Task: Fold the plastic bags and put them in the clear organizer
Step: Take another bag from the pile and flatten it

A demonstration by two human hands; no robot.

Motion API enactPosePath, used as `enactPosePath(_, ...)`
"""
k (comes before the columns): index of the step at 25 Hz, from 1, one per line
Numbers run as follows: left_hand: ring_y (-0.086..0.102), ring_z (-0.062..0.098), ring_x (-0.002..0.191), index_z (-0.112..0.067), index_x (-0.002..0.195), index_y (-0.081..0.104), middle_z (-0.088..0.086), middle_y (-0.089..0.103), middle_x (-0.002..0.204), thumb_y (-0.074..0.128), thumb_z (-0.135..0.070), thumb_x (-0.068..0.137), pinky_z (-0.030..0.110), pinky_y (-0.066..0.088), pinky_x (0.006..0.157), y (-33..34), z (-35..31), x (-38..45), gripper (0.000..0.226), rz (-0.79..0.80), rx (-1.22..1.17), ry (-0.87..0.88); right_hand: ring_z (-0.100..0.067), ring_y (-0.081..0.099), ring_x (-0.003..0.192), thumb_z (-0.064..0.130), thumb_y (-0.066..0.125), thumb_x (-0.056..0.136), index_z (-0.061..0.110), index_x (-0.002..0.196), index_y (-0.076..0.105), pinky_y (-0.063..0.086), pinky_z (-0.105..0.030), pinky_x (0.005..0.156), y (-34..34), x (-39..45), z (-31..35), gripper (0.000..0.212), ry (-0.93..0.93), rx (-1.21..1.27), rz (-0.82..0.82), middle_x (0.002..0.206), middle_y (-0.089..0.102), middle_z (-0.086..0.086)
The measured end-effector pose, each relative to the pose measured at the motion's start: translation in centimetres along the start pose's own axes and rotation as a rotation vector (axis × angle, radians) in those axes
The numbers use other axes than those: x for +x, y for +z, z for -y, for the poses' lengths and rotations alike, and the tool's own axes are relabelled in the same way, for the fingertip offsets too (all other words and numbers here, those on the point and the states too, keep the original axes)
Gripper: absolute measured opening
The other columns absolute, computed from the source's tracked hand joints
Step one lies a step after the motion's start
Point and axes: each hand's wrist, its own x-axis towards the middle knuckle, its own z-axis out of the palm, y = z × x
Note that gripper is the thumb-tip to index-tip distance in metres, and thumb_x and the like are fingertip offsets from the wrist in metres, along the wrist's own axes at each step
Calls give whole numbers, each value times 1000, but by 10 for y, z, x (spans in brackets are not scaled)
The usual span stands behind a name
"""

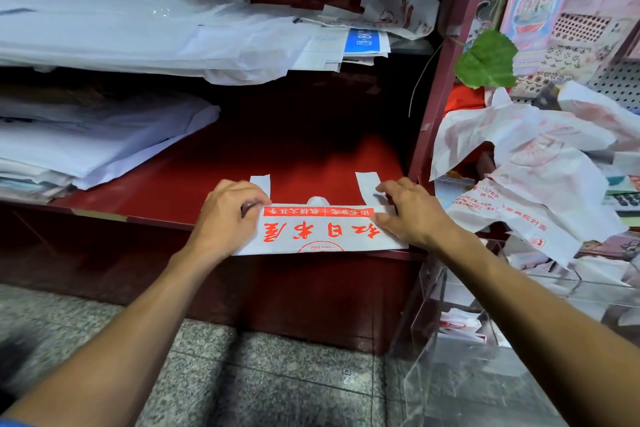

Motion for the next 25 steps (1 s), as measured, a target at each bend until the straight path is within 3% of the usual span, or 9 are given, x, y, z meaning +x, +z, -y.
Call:
enactPosePath(3,59,17,88,-19,91,79,-24,67,94,68,1,83,41,50,83,-9,12,-8,24,136,-13,111,-23,51,99,36,64,90,22,119,60,41,-37,80,8,-7,-5,32,-187,-94,-180,119,55,0)
enactPosePath(5,59,16,89,-18,97,78,-24,67,99,66,2,84,36,49,84,-16,17,-10,27,180,-28,103,-26,56,93,29,63,92,21,108,69,42,-36,77,9,-9,-7,20,-271,-91,-162,111,64,1)
enactPosePath(7,57,16,95,-17,103,78,-25,64,104,61,10,83,27,45,87,-21,20,-13,38,224,11,112,-27,58,94,27,60,95,20,111,72,46,-40,79,9,-12,-12,21,-316,-61,-113,114,67,1)
enactPosePath(10,51,10,110,-18,116,73,-28,58,113,58,15,71,10,34,97,-24,25,-18,58,311,-4,49,-24,53,108,34,48,101,20,130,61,44,-42,90,7,-21,-20,35,-348,-105,-35,131,57,-1)
enactPosePath(13,45,5,119,-21,130,63,-17,57,127,75,4,68,17,33,106,-25,30,-26,68,352,-6,55,-20,36,136,56,39,97,24,146,42,31,-41,112,2,-35,-25,59,-304,-49,139,153,37,2)
enactPosePath(16,47,12,116,-15,137,58,-8,57,132,76,3,74,21,36,100,-22,26,-33,68,265,52,115,-13,21,146,65,65,81,28,153,25,19,-34,120,0,-48,-28,91,-311,-67,214,159,24,9)
enactPosePath(20,53,15,105,-11,117,71,-8,63,118,75,7,74,36,47,94,-17,24,-38,47,173,18,132,-20,42,127,42,78,78,25,148,36,34,-35,107,4,-51,-28,84,-333,-42,18,146,43,5)
enactPosePath(23,56,9,107,-15,102,76,-13,66,111,76,1,79,20,41,98,-19,27,-36,28,122,-89,52,-19,42,128,41,80,77,24,148,38,33,-33,109,4,-52,-30,84,-320,61,11,148,44,4)
enactPosePath(25,56,3,107,-18,97,77,-14,68,109,76,-1,80,7,35,96,-19,24,-35,25,131,-128,17,-17,41,132,35,80,79,25,146,43,28,-25,109,4,-51,-35,78,-297,100,8,147,48,4)
